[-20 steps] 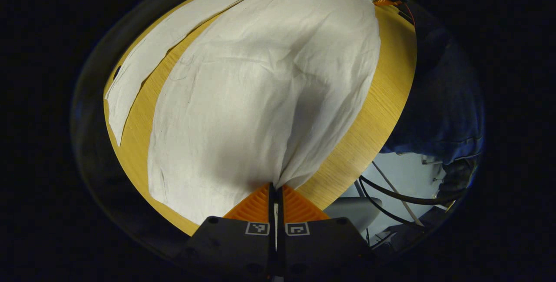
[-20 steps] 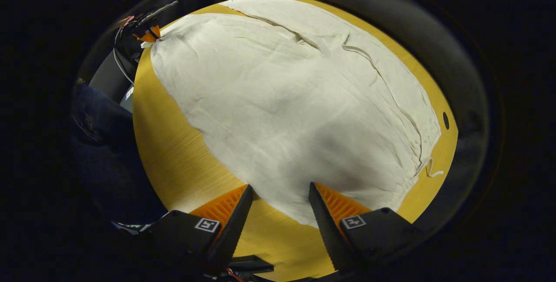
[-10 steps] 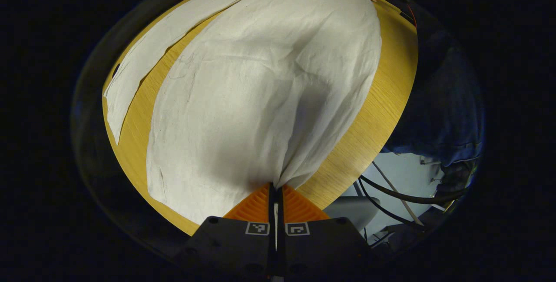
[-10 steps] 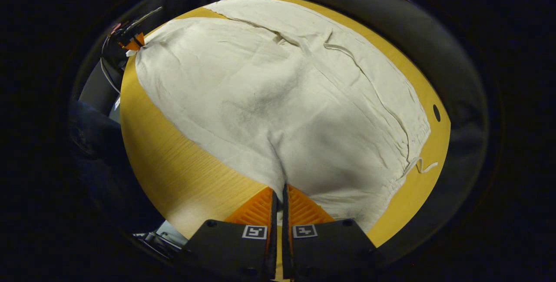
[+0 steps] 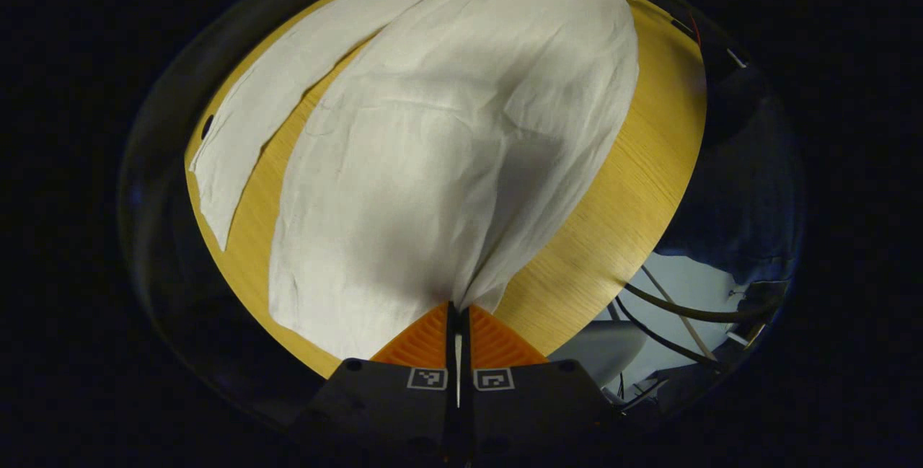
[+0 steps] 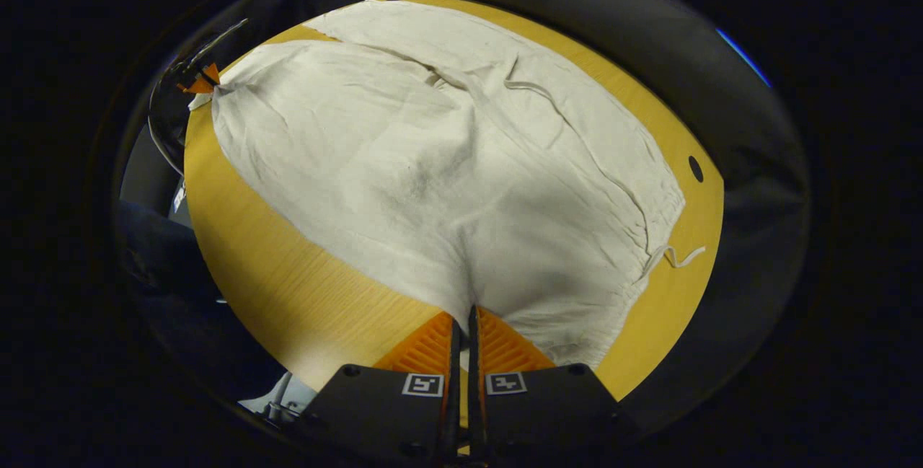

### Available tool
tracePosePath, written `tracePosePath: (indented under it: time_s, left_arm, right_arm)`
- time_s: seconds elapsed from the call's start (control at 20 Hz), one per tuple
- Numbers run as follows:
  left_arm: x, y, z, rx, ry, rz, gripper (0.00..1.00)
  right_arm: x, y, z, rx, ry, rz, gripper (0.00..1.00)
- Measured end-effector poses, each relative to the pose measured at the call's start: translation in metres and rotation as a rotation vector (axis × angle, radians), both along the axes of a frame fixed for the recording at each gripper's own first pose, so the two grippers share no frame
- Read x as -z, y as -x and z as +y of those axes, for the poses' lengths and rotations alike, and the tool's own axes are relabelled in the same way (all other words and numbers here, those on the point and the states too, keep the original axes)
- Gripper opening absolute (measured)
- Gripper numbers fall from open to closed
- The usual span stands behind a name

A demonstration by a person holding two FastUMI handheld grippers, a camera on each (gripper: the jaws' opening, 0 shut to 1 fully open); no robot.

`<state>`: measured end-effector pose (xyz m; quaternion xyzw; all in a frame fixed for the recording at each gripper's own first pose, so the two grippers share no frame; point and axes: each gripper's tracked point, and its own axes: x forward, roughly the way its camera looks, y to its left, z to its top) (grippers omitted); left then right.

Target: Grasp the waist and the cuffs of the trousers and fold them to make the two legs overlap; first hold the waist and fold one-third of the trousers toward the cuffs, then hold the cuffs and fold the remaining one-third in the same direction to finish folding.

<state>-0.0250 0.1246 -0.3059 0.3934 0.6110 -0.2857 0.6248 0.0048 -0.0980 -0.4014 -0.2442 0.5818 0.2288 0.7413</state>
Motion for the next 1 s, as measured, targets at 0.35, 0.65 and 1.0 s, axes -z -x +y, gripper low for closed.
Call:
tracePosePath:
  time_s: [0.35, 0.65, 1.0]
  left_arm:
    - [-0.069, -0.164, 0.007, -0.049, -0.010, -0.364, 0.00]
    - [-0.093, -0.330, -0.016, -0.157, 0.029, -0.654, 0.00]
    - [-0.048, -0.466, -0.044, -0.233, -0.013, -0.780, 0.00]
  right_arm:
    - [-0.067, -0.086, 0.022, 0.278, -0.079, -0.227, 0.07]
    - [-0.089, -0.172, 0.032, 0.404, -0.121, -0.383, 0.07]
    - [-0.036, -0.287, 0.022, 0.578, -0.264, -0.387, 0.07]
